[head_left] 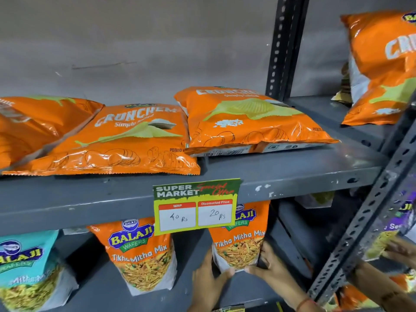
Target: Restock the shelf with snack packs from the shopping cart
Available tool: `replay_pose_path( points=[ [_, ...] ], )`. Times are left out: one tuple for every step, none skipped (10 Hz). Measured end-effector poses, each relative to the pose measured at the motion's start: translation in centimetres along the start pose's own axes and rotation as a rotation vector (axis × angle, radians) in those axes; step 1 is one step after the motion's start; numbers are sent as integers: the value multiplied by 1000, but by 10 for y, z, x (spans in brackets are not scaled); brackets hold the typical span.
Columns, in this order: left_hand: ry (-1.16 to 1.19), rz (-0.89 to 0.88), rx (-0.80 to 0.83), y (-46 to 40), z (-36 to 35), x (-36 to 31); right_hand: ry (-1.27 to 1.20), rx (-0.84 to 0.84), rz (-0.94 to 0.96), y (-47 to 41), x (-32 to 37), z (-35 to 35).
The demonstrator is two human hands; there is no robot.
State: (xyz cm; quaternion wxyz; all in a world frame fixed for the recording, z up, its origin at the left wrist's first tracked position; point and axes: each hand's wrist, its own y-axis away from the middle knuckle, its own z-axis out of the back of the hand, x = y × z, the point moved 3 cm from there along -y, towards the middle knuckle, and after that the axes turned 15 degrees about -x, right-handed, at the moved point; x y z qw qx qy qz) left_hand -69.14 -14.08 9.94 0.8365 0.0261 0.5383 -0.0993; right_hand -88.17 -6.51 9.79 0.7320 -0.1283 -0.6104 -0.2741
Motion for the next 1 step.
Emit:
replay_pose_path(
  points=[
    [40,-13,-8,5,6,3,-41,-156,55,17,0,-6]
  ],
)
